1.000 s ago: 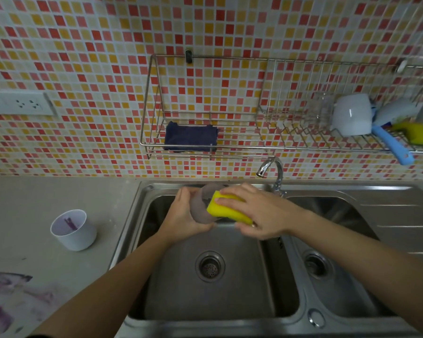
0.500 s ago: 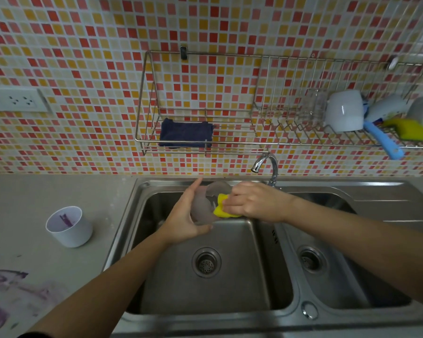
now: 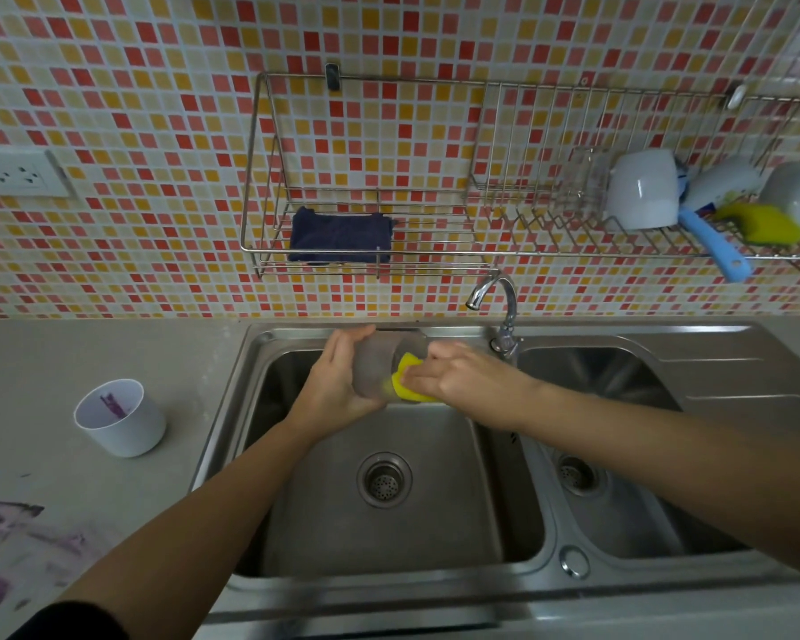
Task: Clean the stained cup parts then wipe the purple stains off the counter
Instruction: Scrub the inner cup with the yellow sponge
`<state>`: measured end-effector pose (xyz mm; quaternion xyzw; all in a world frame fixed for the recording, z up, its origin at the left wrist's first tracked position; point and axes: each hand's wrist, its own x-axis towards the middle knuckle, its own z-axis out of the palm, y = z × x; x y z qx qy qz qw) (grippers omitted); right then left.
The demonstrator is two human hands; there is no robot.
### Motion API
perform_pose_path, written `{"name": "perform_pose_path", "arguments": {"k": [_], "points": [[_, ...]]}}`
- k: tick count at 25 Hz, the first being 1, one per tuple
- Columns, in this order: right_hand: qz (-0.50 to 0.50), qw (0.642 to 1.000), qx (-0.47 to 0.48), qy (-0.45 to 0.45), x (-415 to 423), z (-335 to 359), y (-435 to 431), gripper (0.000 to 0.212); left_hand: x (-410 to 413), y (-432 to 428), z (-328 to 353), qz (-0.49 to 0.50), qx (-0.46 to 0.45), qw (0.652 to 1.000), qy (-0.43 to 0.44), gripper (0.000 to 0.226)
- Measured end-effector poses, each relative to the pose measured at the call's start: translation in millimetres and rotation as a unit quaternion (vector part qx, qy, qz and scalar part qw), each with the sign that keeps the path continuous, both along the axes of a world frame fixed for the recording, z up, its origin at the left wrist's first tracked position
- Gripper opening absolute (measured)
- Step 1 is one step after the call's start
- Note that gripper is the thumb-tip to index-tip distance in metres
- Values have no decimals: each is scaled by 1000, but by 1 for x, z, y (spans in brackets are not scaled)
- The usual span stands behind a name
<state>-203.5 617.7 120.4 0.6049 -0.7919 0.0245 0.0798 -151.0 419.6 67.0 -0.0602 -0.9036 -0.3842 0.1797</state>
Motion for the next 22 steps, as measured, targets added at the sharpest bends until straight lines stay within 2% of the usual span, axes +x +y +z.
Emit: {"name": "perform_pose_path", "arguments": {"k": [2, 4, 5, 6, 8, 11, 12, 14, 15, 17, 19, 21, 22], "points": [[-70, 992, -9, -109, 6, -4, -1, 34, -2, 1, 1, 1, -3, 1000, 1, 90], [-79, 988, -16, -135, 4, -3, 2, 36, -3, 1, 0, 17, 4, 1000, 5, 90], [-58, 994, -9, -94, 2, -1, 3, 39, -2, 3, -2, 26, 13, 1000, 4, 89], [-30, 999, 3, -14, 0, -2, 4, 38, -2, 6, -3, 28, 27, 999, 0, 89], [-6, 992, 7, 127, -4, -4, 7, 23, -2, 13, -4, 18, 58, 998, -10, 90], [73, 970, 44, 229, -6, -7, 13, 17, -2, 13, -5, -34, 51, 998, -26, 94], [102, 961, 47, 252, -8, -3, 17, 21, -2, 9, -5, -63, 37, 997, -41, 97], [140, 947, 55, 284, -16, 6, 23, 46, -1, 5, -4, -105, 26, 991, -79, 101], [151, 945, 57, 285, -18, 9, 25, 53, -1, 7, -3, -113, 26, 990, -82, 101], [147, 951, 46, 268, -15, 6, 21, 41, -1, 13, -4, -88, 22, 994, -64, 95], [94, 983, 50, 147, -12, 0, 18, 20, 1, 19, -6, -36, 34, 998, -43, 94], [76, 993, 65, 56, -8, 3, 19, 30, 3, 19, -9, -16, 42, 999, -30, 95], [86, 992, 67, 63, -9, 4, 21, 30, 3, 18, -12, -17, 34, 999, -25, 95]]}}
